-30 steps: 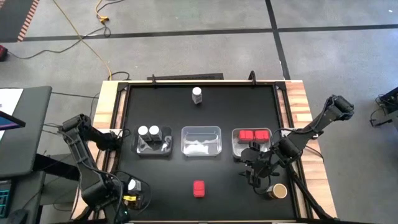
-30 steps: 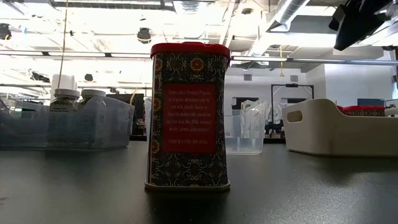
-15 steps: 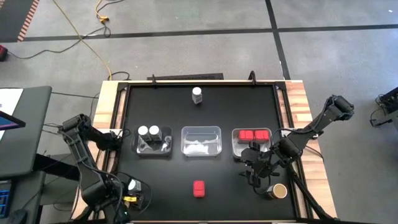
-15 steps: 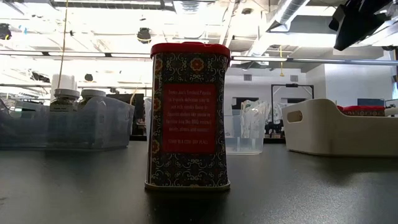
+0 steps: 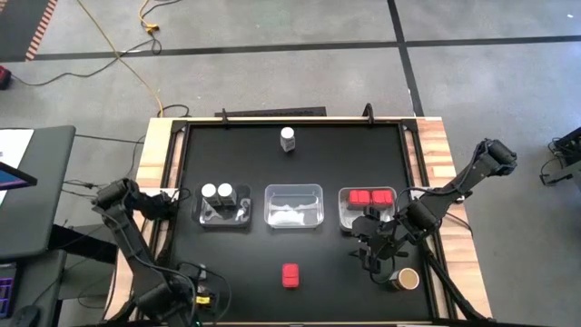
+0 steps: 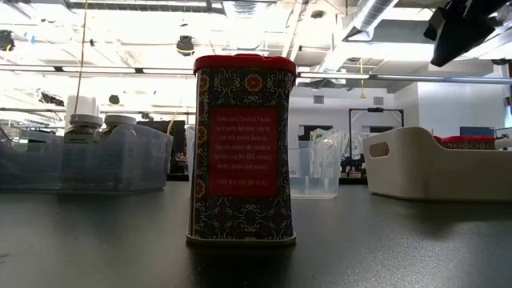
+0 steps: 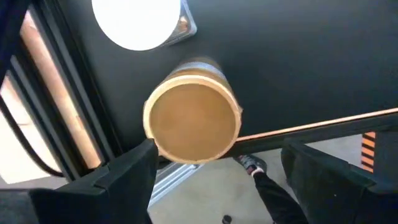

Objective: Sort spices by type
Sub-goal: Put the left gold seasoning bottle into the transparent bin

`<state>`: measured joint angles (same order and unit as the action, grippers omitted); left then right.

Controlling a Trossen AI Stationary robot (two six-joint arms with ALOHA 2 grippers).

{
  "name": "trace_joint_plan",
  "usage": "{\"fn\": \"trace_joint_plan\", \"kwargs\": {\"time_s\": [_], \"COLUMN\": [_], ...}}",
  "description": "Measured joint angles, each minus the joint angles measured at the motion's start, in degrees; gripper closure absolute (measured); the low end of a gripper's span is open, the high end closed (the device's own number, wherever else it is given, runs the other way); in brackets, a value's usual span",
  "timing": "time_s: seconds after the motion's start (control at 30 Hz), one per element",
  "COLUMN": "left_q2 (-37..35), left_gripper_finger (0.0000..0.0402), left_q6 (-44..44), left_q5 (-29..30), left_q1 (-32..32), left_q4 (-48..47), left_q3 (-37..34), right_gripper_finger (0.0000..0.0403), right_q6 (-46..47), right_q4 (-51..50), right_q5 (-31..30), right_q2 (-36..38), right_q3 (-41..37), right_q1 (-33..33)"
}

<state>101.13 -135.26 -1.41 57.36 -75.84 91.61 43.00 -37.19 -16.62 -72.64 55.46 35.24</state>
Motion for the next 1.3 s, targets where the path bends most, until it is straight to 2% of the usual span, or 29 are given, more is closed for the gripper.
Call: {"fn": "trace_joint_plan", "kwargs": {"time_s": [0.43, 0.63, 1.3], "left_q2": [0.27, 0.33, -0.01], "left_gripper_finger": [0.0078, 0.0078, 0.0078], "left_q6": [-0.48, 0.41, 1.4], "left_q5": [-0.33, -0.31, 0.06], "left_q1": [0.02, 0.07, 0.07], "left_q4": [-3.49, 1.01, -1.15], "left_q3": [0.0, -2.78, -3.08], "right_gripper_finger": [0.0097, 0.0097, 0.0097], "right_q6": [0.45, 0.48, 0.63], "right_q4": [-0.13, -0.13, -0.13], "right_q5": [0.0, 0.0, 0.0], "right_q2": [0.0, 0.0, 0.0], "right_q3": [0.0, 0.0, 0.0], "right_q1": [-0.02, -0.02, -0.02]}}
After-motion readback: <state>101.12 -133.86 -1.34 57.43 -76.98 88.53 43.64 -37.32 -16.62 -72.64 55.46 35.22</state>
